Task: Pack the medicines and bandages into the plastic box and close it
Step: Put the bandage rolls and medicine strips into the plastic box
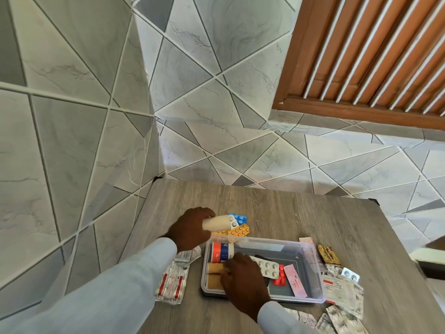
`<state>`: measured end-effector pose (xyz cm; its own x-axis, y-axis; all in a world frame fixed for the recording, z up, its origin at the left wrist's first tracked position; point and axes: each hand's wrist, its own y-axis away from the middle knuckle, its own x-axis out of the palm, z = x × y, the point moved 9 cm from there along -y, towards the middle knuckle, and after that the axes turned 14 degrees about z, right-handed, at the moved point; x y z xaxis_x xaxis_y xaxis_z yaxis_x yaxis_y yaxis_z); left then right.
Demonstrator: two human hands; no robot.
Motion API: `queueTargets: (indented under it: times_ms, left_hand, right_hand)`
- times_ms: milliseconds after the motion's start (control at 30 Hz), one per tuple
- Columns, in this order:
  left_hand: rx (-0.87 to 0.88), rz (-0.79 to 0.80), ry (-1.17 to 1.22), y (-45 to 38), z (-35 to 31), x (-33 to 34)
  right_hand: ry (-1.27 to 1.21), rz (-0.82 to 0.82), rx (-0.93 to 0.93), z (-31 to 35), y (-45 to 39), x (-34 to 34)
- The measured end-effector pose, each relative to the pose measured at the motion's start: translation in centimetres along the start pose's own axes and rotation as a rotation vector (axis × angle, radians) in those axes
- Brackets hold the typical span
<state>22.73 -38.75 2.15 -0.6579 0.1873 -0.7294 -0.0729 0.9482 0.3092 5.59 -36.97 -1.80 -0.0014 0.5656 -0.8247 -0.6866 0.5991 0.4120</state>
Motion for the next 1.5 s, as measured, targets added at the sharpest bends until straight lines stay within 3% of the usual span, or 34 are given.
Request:
queueTargets:
  times_ms: [67, 133, 367, 533, 700, 1100, 1367, 1500]
  left_hand:
    - [0.047, 0.053, -0.053, 0.1, -1.8, 0.9]
    - [0.105, 0.134, -0.121, 0.0, -4.2, 2.3]
    - [0.187, 0.301, -0.109, -1.0, -8.1, 7.6]
    - [0.100, 0.136, 0.104, -1.5, -7.3, 6.5]
    - [0.030, -0.056, 0.101, -0.6, -4.1, 3.9]
    - [-0.029, -0.117, 0.145, 2.1, 1.2, 3.1]
    - [-0.060, -0.137, 0.233, 3.9, 3.1, 1.9]
    - [-0.085, -0.170, 0.275, 5.0, 4.9, 1.6]
  right_hand:
    - [-0.205, -0.262, 0.008, -1.6, 1.1, -2.4]
    - [-0.344, -0.398, 0.031, -3.4, 2.0, -3.7]
    - [-0.495, -0.216, 0.114, -6.4, 1.8, -2.7]
    - [-0.619, -0.137, 0.264, -8.5, 1.4, -1.7]
    - [-0.637, -0.108, 0.363, -8.6, -0.1, -1.3]
    - [-0.447, -0.037, 0.356, -7.3, -2.1, -0.1]
    - [-0.448, -0.126, 0.347, -6.6, 0.0, -0.9]
    - [-0.499, -0.268, 0.348, -6.8, 2.4, -1.7]
